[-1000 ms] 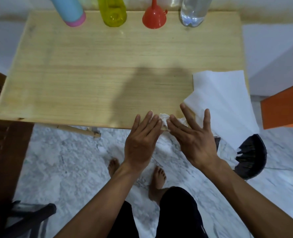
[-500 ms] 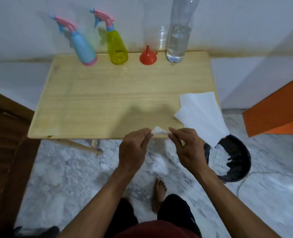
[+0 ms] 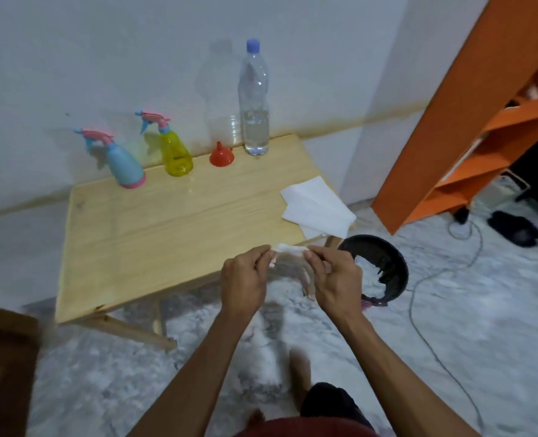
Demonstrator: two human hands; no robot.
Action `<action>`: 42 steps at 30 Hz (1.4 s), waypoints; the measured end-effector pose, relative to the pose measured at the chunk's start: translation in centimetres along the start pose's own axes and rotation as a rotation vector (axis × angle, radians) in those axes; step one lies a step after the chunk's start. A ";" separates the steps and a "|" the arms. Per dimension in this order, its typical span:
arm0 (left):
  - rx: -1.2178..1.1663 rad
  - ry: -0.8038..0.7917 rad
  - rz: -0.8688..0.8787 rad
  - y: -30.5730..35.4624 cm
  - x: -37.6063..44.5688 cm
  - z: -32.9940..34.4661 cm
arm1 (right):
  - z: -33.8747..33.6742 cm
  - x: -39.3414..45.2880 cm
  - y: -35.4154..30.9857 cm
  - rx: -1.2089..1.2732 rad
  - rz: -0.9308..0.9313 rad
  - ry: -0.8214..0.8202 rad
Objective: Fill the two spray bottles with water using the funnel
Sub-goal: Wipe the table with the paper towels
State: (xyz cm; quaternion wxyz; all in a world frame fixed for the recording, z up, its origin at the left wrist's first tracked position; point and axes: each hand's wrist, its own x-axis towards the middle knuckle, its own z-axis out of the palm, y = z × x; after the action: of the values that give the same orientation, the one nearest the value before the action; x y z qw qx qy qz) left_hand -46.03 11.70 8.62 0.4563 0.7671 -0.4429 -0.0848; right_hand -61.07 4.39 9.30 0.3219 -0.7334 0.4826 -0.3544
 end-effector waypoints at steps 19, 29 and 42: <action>0.037 -0.564 0.149 11.2 -2.9 15.5 | -12.0 -4.1 10.0 -0.117 0.568 0.497; 0.166 -0.587 0.026 13.0 2.3 28.7 | -15.6 5.9 18.8 -0.070 0.667 0.382; 0.174 -0.507 -0.117 15.5 6.7 43.2 | -18.4 16.5 29.0 0.096 0.846 0.340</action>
State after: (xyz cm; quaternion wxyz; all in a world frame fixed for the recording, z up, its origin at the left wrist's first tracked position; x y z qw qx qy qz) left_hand -74.46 -23.33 -2.16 0.2577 0.7818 -0.5038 -0.2618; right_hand -85.60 -22.94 -0.85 0.3882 -0.3874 0.7687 -0.3290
